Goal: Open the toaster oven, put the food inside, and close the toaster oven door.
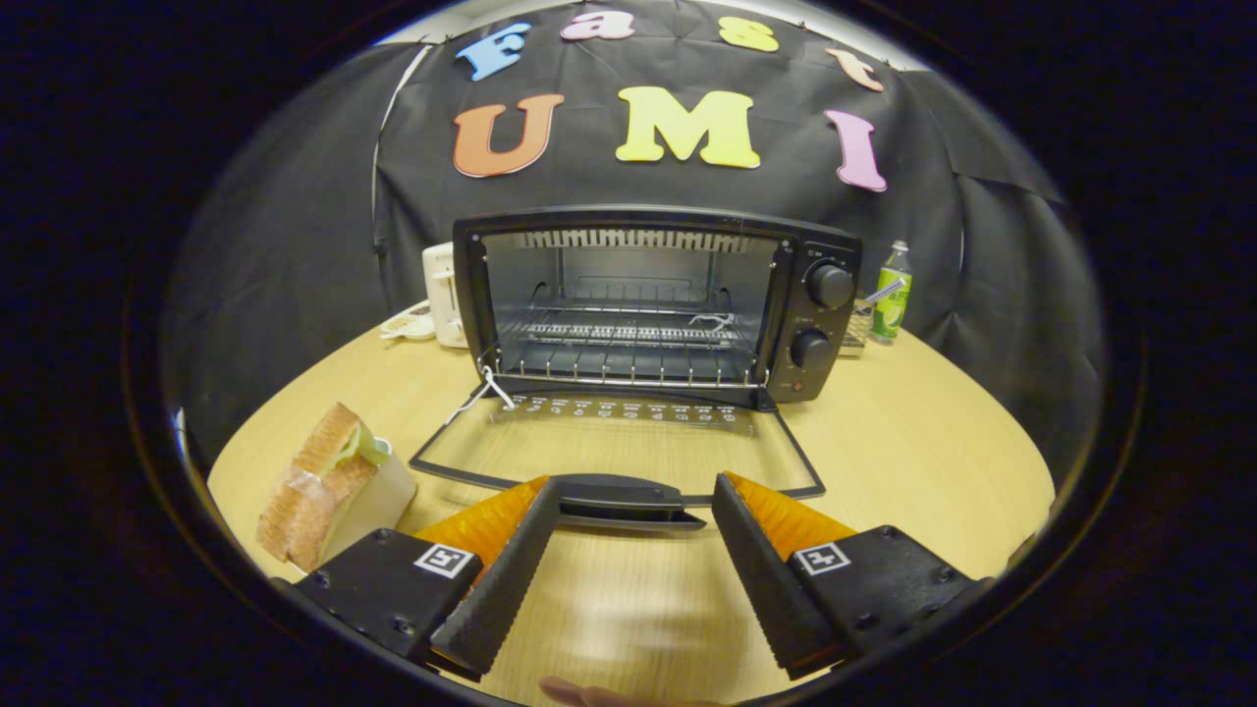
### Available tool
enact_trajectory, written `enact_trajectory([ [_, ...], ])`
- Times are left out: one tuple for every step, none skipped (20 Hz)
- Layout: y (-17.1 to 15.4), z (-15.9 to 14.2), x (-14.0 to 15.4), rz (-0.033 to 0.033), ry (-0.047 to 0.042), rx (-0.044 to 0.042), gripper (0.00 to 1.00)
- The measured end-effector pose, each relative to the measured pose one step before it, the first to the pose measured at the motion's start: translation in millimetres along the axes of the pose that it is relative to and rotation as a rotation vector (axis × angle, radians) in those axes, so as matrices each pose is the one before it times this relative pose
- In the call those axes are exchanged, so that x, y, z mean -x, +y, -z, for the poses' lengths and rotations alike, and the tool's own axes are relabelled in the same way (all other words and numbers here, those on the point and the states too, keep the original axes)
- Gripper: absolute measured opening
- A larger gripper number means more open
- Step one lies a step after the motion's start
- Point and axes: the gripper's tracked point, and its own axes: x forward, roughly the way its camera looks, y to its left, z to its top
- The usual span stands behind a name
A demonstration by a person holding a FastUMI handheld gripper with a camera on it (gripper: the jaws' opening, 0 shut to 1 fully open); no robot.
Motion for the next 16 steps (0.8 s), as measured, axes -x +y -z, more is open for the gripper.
enact_trajectory([
  [5.29,-3.68,2.47,-0.03782,0.02457,-0.02467,1.0],
  [6.43,-5.1,3.5,-0.04176,0.02185,-0.02623,1.0],
  [10.82,-3.91,3.03,-0.05497,0.0294,-0.02929,1.0],
  [7.21,-4.86,2.35,-0.04545,0.0237,-0.027,1.0],
  [11.25,-5.07,2.8,-0.06371,0.03319,-0.03572,1.0],
  [10.78,-3.35,1.94,-0.05959,0.03034,-0.03503,1.0],
  [13.39,-2.1,0.06,-0.06727,0.03487,-0.03938,1.0],
  [12.64,-1.76,0.39,-0.06082,0.03753,-0.03672,1.0],
  [11.32,-0.94,-0.44,-0.05319,0.03727,-0.03079,1.0],
  [6.88,2.76,-2.17,-0.02991,0.04024,-0.01966,1.0],
  [3.9,8.54,-3.25,-0.01572,0.06849,-0.00418,0.99],
  [5.13,9.94,-4.32,-0.01776,0.07422,0.00738,0.98],
  [4.15,11.04,-3.84,-0.0259,0.06108,0.01598,0.97],
  [3.33,4.24,-8.67,-0.01881,0.03542,0.00892,0.93],
  [4.33,-3.13,-2.38,-0.01663,-0.00564,-0.00088,0.9],
  [6.06,-1.98,-1.96,-0.02382,0.00013,0.00819,0.86],
])
